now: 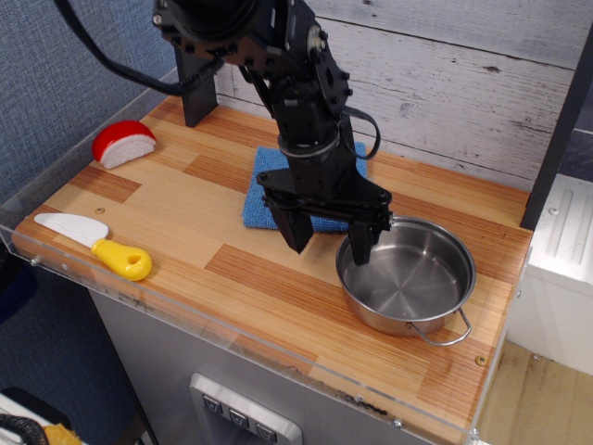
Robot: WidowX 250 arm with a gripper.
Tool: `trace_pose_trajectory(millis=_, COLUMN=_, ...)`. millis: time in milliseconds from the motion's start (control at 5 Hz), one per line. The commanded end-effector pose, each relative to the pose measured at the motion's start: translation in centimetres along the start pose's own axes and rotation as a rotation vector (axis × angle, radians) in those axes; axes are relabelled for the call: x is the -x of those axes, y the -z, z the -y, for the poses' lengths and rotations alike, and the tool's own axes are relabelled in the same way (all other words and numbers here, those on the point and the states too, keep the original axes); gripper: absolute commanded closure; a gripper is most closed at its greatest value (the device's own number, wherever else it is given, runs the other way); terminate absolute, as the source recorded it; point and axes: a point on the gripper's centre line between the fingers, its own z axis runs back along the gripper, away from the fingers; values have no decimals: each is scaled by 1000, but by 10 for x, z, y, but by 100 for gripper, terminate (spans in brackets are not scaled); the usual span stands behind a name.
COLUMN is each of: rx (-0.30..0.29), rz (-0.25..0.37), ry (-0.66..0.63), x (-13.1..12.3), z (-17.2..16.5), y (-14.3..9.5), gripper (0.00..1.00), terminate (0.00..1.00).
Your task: Place the pot to the right of the blue towel's front corner.
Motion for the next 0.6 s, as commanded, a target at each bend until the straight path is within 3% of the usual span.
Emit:
trace_pose_trajectory(millis=0, rx=-4, rz=166, ry=-14, x=-2, z=-13, y=-66, gripper=0, terminate=0)
trace_pose_trajectory(millis=200, rx=12, rz=237, ry=-47, x=-6, z=-18, y=-95, gripper=0, terminate=0)
trace_pose_trajectory(millis=400, rx=-22, rz=294, ry=-71, x=-8, z=-24, y=-123, gripper=0, terminate=100)
